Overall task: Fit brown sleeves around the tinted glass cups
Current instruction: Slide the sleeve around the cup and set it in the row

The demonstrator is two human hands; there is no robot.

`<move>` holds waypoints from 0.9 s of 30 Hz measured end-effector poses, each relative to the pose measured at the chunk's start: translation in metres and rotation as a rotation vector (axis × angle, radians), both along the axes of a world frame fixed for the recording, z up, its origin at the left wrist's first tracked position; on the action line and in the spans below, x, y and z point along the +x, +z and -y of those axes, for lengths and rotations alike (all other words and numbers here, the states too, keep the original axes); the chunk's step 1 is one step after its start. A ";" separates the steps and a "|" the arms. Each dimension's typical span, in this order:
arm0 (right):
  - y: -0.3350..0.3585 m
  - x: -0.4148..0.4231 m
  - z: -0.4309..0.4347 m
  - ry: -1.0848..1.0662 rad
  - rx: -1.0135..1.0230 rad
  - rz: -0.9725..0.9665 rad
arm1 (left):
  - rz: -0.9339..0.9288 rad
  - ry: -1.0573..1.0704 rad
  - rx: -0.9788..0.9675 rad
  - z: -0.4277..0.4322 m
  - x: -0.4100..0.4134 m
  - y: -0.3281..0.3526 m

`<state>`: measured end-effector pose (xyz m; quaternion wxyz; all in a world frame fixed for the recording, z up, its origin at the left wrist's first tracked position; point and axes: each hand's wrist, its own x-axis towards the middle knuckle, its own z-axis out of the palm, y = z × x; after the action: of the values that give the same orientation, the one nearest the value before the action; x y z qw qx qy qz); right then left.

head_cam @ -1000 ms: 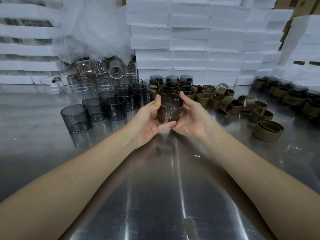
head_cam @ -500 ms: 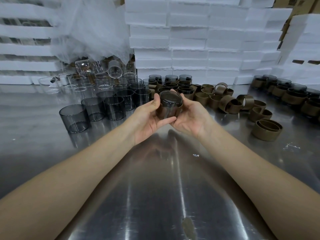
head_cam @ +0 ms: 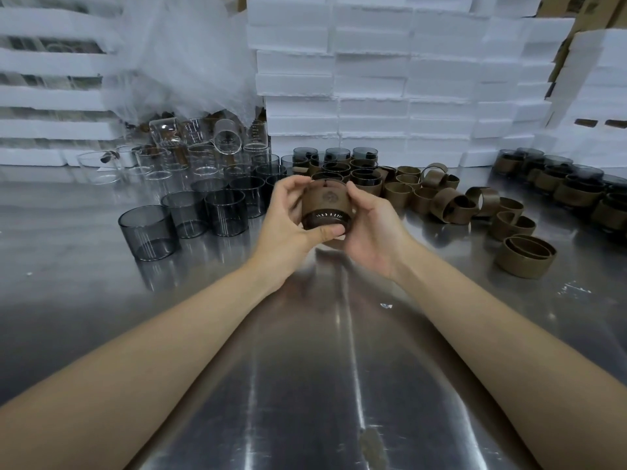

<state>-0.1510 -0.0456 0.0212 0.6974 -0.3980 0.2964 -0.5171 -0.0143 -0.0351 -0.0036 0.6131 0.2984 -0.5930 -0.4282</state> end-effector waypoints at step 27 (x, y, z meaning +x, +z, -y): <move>-0.013 -0.009 0.007 0.001 -0.015 0.041 | 0.177 0.061 0.019 0.007 0.003 -0.007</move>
<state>-0.1604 -0.0523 0.0083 0.7007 -0.3927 0.2779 -0.5269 -0.0115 -0.0420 -0.0107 0.5681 0.3588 -0.6313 -0.3871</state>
